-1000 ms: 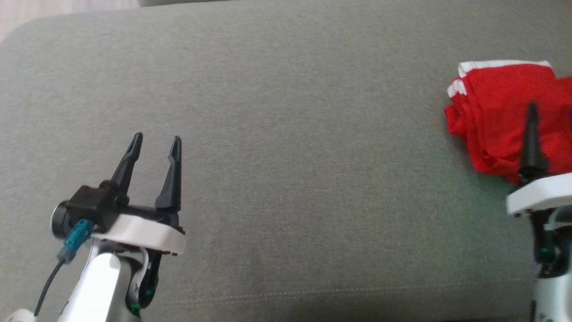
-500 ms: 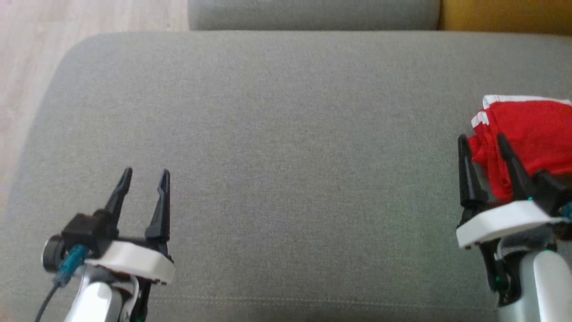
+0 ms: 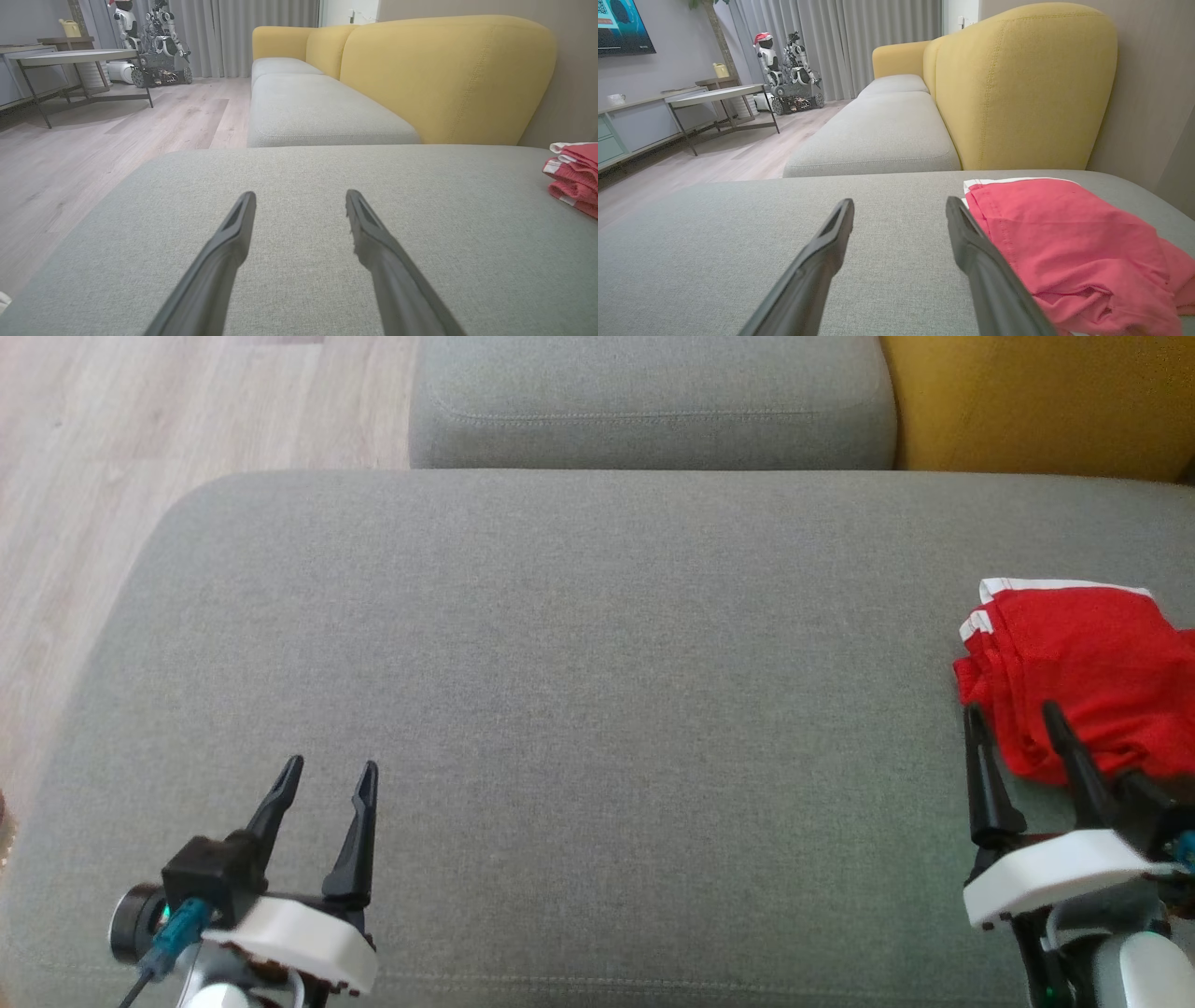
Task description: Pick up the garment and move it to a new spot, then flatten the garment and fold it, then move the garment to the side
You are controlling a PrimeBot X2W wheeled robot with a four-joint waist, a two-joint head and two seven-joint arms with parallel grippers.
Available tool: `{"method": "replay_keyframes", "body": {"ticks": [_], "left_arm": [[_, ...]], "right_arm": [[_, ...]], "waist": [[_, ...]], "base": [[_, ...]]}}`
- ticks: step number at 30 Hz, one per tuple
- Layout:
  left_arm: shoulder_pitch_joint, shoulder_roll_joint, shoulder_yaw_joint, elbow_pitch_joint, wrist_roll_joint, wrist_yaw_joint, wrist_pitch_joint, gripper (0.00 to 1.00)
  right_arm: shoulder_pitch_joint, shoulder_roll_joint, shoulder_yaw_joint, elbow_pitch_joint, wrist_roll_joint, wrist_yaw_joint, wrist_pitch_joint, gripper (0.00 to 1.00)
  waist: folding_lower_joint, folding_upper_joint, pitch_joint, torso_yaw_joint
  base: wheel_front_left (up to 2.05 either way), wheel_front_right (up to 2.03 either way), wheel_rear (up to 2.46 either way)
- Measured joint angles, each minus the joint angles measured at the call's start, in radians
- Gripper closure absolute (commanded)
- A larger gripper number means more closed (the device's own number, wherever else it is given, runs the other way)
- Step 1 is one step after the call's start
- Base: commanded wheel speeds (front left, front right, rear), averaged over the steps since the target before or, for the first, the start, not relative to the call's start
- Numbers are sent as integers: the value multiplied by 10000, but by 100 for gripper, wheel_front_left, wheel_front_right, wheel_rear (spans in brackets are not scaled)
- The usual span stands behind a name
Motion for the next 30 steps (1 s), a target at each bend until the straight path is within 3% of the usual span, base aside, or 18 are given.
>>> {"method": "replay_keyframes", "body": {"ticks": [30], "left_arm": [[-37, 236, -173, -19, 13, 247, 86, 0]], "right_arm": [[333, 8, -171, -305, 6, 0, 215, 0]], "waist": [[0, 0, -99, 75]], "base": [[0, 0, 0]]}}
